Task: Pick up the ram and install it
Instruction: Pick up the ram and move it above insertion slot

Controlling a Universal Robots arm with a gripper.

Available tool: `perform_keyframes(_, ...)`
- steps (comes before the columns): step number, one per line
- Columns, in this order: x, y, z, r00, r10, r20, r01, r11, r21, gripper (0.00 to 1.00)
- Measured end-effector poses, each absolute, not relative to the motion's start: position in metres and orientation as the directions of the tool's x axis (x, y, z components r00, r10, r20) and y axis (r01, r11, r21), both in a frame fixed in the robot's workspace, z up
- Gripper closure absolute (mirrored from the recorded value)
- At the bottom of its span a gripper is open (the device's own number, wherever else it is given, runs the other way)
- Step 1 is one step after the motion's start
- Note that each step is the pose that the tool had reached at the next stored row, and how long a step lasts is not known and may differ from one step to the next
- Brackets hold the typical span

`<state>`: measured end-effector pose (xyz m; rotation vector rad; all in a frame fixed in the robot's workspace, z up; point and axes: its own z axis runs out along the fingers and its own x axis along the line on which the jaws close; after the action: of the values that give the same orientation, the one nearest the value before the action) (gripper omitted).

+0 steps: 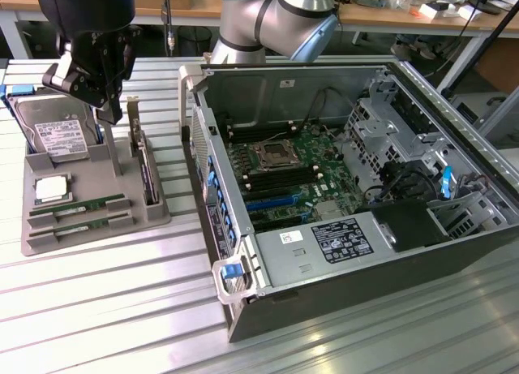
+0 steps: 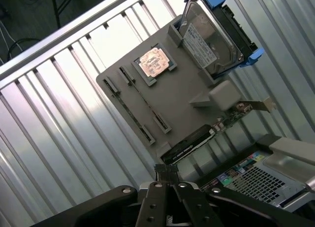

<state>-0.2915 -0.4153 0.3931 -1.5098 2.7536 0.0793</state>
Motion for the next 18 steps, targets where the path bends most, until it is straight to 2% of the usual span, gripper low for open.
perform_keyframes(18, -0.2916, -0.4153, 0.3929, -0.492, -0.870, -0.024, -0.870, 0.491, 0.044, 0.90)
